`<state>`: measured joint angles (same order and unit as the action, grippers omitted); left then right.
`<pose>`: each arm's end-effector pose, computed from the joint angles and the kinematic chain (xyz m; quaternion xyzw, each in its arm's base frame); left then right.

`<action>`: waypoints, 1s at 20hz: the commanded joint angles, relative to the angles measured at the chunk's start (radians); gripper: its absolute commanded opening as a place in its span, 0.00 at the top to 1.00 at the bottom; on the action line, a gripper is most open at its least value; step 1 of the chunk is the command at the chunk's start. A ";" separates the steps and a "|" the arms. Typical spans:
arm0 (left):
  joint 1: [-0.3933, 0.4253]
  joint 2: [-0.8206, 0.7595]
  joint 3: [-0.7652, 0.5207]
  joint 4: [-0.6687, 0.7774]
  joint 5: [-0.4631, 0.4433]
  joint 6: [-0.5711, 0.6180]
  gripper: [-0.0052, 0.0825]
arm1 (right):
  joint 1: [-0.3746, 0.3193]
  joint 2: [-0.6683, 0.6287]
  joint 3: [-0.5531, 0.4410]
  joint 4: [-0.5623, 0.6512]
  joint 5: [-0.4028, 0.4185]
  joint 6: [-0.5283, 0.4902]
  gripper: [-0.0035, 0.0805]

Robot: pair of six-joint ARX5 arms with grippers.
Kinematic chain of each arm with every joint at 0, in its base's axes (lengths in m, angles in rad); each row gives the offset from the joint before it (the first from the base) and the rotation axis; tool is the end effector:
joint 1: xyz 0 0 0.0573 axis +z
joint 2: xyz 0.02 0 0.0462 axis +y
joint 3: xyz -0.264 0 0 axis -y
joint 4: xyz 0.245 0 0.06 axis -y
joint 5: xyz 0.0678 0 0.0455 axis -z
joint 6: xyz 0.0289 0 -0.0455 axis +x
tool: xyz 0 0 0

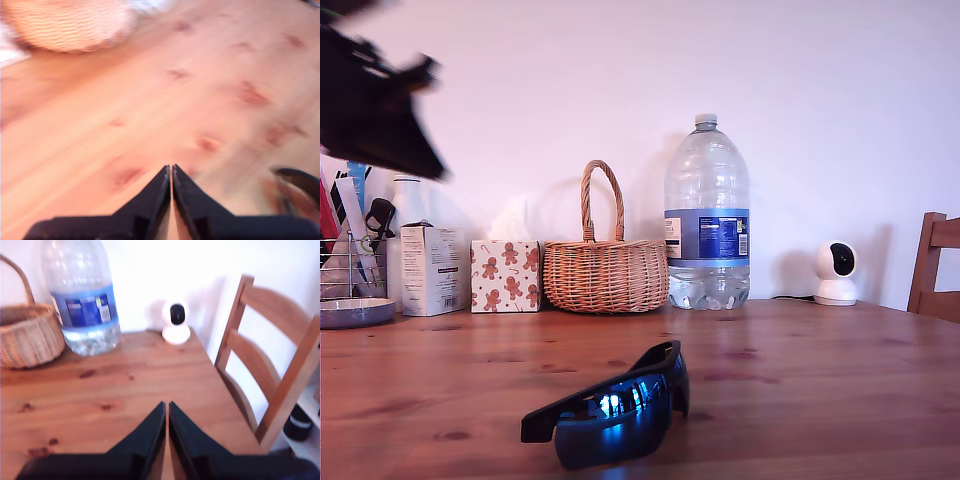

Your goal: Pick up the sunglasses and close them, then place them back on the table

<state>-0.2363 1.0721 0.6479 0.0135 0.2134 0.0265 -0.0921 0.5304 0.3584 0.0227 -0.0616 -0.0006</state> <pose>0.2220 -0.0597 0.2508 0.0150 0.2010 -0.2210 0.9542 0.1391 -0.0111 0.2399 0.0054 0.0744 -0.0152 0.9971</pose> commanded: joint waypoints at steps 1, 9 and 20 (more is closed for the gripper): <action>0.024 -0.078 -0.081 0.045 -0.013 -0.019 0.97 | -0.002 -0.028 -0.044 -0.002 -0.019 0.000 0.97; 0.053 -0.506 -0.346 0.088 -0.084 -0.053 0.97 | 0.000 -0.210 -0.076 -0.094 -0.061 -0.007 0.97; 0.053 -0.793 -0.374 -0.143 -0.076 -0.105 0.97 | 0.000 -0.326 -0.076 -0.360 -0.078 0.053 0.97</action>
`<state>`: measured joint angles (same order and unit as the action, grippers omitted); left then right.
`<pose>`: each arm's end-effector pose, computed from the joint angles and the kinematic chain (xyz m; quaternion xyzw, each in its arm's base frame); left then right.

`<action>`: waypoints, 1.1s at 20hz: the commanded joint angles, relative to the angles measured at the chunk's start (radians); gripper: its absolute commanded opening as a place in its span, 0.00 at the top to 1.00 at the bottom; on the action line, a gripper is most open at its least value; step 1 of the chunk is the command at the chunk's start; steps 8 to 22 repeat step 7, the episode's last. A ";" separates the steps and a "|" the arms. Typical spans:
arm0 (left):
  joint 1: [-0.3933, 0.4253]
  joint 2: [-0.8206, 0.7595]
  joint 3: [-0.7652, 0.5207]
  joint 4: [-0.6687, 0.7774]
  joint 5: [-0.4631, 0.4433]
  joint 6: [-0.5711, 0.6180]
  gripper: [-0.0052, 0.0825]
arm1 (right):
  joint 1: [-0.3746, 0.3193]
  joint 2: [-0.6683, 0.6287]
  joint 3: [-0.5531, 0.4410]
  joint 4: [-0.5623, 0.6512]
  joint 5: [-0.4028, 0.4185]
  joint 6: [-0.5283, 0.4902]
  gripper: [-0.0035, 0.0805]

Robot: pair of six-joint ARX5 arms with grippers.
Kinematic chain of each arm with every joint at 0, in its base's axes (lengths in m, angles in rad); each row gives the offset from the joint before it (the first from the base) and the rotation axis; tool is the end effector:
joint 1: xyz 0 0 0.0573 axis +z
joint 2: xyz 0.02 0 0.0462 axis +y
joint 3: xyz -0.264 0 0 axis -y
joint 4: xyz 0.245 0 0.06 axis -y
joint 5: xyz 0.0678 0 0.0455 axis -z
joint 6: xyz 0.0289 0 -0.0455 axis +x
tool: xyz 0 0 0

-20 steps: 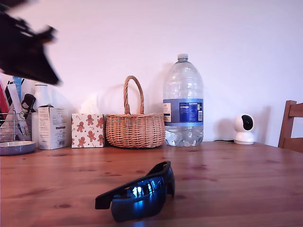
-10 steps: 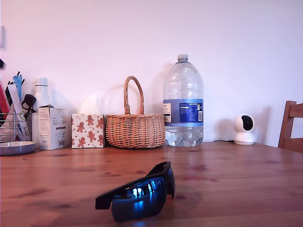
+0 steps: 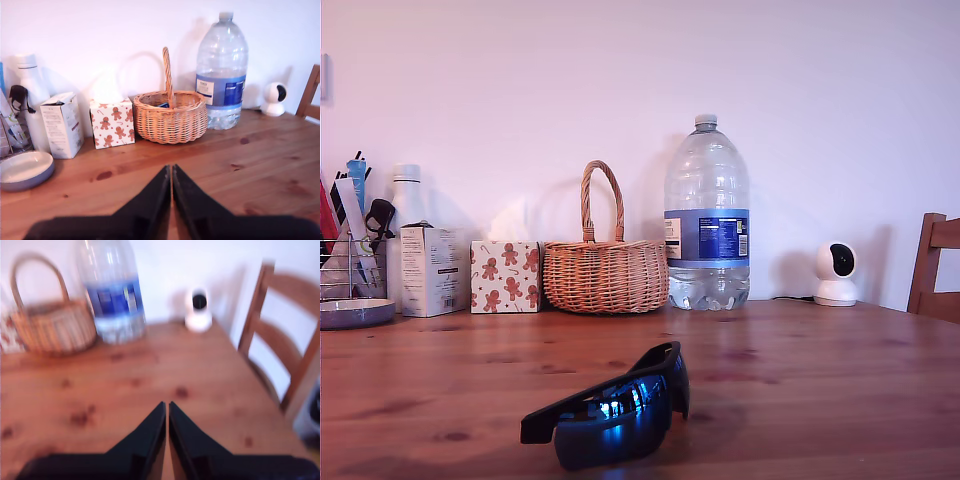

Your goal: Pick up the sunglasses and close them, then place them back on the table

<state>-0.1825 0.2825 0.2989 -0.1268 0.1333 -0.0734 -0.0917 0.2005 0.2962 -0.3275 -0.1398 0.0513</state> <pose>0.1038 -0.0231 0.2305 -0.0348 0.0609 -0.1549 0.9854 0.0933 -0.0045 0.2171 0.0388 0.1154 0.0209 0.9923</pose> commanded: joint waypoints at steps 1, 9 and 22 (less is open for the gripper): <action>-0.001 -0.003 -0.025 -0.026 0.004 -0.005 0.97 | 0.000 0.004 -0.013 -0.043 0.001 0.001 0.97; -0.001 -0.003 -0.025 -0.187 0.004 -0.006 0.97 | 0.000 0.004 -0.013 -0.230 0.000 0.001 0.97; -0.001 -0.003 -0.025 -0.187 0.004 -0.006 0.97 | 0.000 0.004 -0.013 -0.230 0.000 0.001 0.97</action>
